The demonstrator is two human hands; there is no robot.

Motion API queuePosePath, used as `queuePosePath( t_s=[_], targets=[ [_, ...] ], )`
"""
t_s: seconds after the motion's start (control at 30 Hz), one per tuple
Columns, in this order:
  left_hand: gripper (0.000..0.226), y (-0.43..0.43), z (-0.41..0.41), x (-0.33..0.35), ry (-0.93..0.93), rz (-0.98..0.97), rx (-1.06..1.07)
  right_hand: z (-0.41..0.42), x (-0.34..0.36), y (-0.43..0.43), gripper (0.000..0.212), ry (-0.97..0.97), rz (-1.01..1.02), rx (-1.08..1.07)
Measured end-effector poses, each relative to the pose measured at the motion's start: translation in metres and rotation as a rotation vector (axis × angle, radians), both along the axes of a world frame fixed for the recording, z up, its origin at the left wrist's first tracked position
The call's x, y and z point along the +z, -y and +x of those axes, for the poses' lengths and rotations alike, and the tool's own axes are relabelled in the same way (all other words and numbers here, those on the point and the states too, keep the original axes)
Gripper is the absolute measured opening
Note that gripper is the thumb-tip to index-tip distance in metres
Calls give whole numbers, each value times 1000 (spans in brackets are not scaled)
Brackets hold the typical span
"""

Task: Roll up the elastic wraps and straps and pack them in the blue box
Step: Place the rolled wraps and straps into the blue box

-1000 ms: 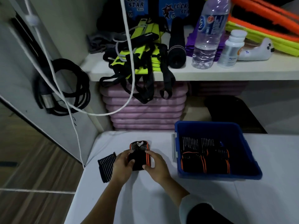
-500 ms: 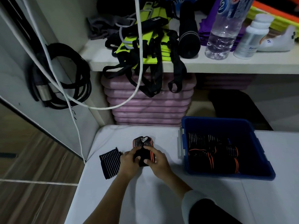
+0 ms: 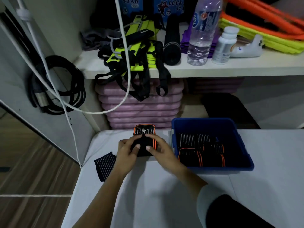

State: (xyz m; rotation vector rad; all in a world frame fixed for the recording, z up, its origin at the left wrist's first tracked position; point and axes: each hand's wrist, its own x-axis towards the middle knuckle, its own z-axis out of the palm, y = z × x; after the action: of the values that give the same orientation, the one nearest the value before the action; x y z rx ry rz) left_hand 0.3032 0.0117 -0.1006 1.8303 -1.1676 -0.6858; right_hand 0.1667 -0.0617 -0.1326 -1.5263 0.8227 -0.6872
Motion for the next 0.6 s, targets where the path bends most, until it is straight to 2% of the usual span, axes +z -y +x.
queuePosePath(
  t_s=[0.13,0.27,0.43,0.6],
  targets=[
    [33,19,-23,23,38,-77,-53,-34,37,17,40,98,1,-10],
    [35,42,-63,45,36,-89,-99,-82,64,36,34,72,-22,-16],
    [34,65,-109,46,56,-73,-163,-142,62,53,31,70,68,-78],
    [34,70,-119,22,193,-94,-92,-169,35,57,26,-122,64,-45]
  ],
)
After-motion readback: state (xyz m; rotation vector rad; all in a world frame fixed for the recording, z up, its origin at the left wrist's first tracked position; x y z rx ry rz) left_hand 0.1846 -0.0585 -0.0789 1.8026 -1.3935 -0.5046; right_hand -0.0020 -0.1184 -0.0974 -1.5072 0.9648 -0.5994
